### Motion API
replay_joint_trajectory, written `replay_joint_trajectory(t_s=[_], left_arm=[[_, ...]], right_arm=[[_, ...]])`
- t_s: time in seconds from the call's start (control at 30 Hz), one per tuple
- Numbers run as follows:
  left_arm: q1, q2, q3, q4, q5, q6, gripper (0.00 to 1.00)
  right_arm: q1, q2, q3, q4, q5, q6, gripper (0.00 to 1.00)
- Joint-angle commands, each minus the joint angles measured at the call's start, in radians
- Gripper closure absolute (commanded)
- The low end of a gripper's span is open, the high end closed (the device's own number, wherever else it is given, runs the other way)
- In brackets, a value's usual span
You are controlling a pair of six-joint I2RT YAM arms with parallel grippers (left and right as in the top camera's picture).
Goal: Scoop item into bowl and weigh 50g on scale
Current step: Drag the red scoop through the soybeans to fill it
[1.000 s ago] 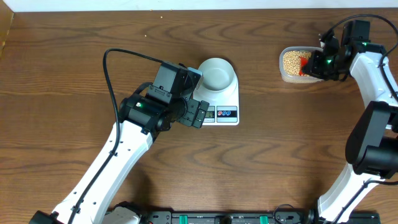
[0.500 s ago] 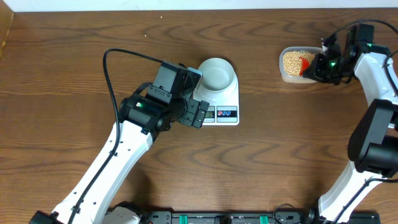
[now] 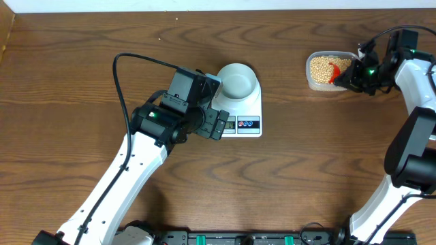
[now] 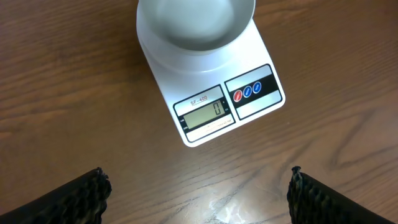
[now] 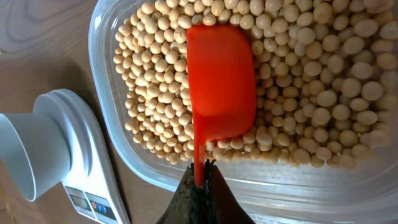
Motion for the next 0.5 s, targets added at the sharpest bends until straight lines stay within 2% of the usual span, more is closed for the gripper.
replay_joint_trajectory(t_s=[0.0, 0.23, 0.47], left_arm=[[0.005, 0.003, -0.008, 0.000, -0.009, 0.001, 0.07], [0.005, 0.003, -0.008, 0.000, -0.009, 0.001, 0.07], [0.005, 0.003, -0.008, 0.000, -0.009, 0.001, 0.07]], right_arm=[[-0.008, 0.031, -0.021, -0.041, -0.022, -0.003, 0.99], [-0.028, 0.031, -0.021, -0.034, -0.142, -0.014, 0.99], [-0.037, 0.031, -0.021, -0.033, -0.162, -0.022, 0.99]])
